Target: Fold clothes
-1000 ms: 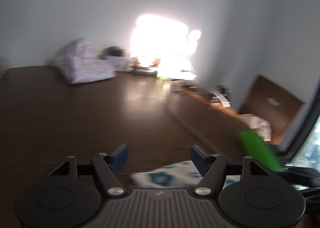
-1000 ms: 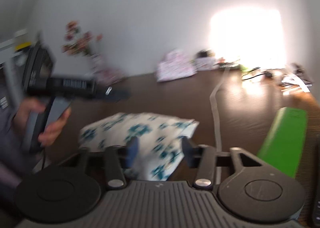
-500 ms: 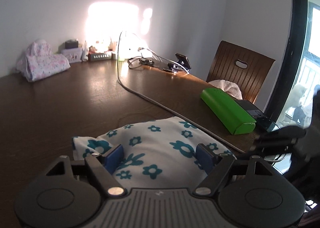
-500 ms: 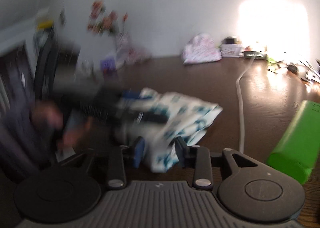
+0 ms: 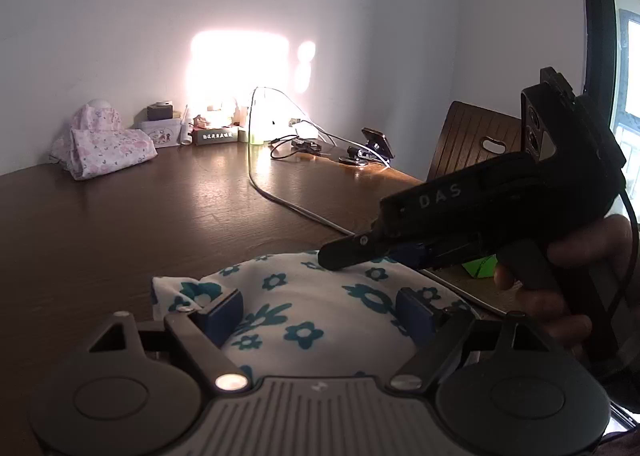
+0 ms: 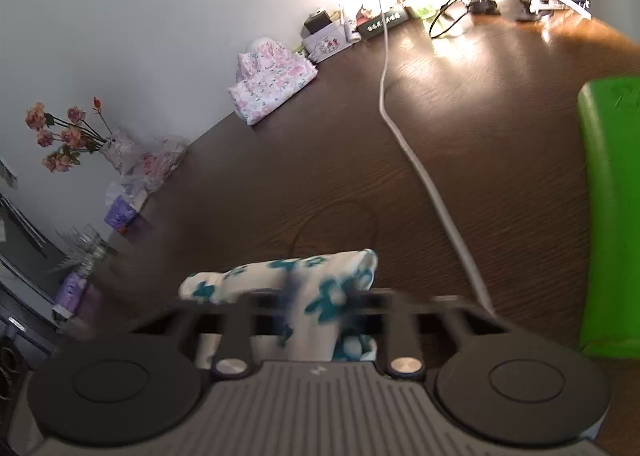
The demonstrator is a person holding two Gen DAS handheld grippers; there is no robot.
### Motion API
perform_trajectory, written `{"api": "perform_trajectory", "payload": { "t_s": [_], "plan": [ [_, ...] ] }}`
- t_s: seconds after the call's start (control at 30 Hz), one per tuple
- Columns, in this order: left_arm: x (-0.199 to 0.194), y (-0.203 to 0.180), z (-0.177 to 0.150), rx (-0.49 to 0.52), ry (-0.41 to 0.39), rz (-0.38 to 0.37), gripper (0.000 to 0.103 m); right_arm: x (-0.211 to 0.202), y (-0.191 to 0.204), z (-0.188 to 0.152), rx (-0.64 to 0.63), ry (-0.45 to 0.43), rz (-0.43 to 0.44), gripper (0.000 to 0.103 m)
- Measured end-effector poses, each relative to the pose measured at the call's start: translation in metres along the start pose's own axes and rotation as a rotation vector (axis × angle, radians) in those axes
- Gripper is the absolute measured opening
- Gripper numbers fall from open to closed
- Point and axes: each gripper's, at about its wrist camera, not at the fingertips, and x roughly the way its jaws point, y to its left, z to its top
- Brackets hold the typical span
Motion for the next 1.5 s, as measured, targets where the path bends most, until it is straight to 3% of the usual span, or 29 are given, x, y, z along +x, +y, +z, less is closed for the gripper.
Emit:
{"api": "perform_trajectory", "payload": {
  "t_s": [0.13, 0.2, 0.33, 0.37, 0.4, 0.43, 0.53, 0.63, 0.7, 0.83, 1.0, 1.07, 1.13, 1.2, 1.5],
  "plan": [
    [0.003, 0.002, 0.002, -0.007, 0.005, -0.010, 0.084, 0.004, -0.006, 0.000, 0.039, -0.022, 0.009, 0.014],
    [0.004, 0.003, 0.003, -0.009, 0.004, -0.009, 0.085, -0.002, -0.005, -0.002, 0.036, -0.046, -0.003, 0.031],
    [-0.015, 0.013, 0.008, -0.044, -0.041, -0.027, 0.085, -0.017, 0.001, -0.002, -0.026, -0.081, -0.031, 0.035],
    [-0.023, 0.020, 0.008, -0.072, -0.064, -0.026, 0.085, -0.017, 0.000, -0.003, -0.026, -0.077, -0.028, 0.032],
    [-0.032, 0.026, 0.007, -0.101, -0.087, -0.026, 0.085, -0.015, -0.001, -0.004, -0.026, -0.069, -0.025, 0.016],
    [-0.037, 0.035, 0.007, -0.140, -0.094, -0.009, 0.085, -0.012, -0.001, -0.006, -0.029, -0.060, -0.021, 0.008],
    [-0.045, 0.063, 0.006, -0.286, -0.066, 0.044, 0.088, -0.009, 0.003, -0.009, -0.049, -0.071, -0.035, 0.008],
    [-0.045, 0.088, 0.000, -0.446, -0.006, 0.073, 0.088, -0.018, 0.008, -0.008, -0.044, -0.095, -0.044, 0.019],
    [-0.046, 0.100, -0.005, -0.548, 0.015, 0.068, 0.088, -0.029, 0.012, -0.007, -0.060, -0.118, -0.044, 0.043],
    [-0.048, 0.106, -0.006, -0.653, 0.029, -0.020, 0.088, -0.049, 0.015, -0.010, -0.087, -0.116, -0.058, 0.045],
    [-0.041, 0.095, -0.003, -0.622, 0.089, 0.016, 0.086, -0.046, 0.012, -0.021, -0.075, -0.051, -0.046, 0.044],
    [-0.036, 0.091, -0.004, -0.611, 0.113, 0.006, 0.083, -0.040, 0.009, -0.025, -0.073, -0.043, -0.032, 0.038],
    [-0.033, 0.088, -0.007, -0.593, 0.122, 0.003, 0.073, -0.037, 0.007, -0.026, -0.068, -0.047, -0.014, 0.032],
    [-0.031, 0.087, -0.008, -0.581, 0.119, -0.002, 0.070, -0.035, 0.008, -0.026, -0.064, -0.049, 0.002, 0.021],
    [-0.017, 0.097, -0.002, -0.602, 0.125, 0.002, 0.060, -0.015, 0.017, -0.014, -0.094, -0.060, -0.022, 0.017]
  ]
}}
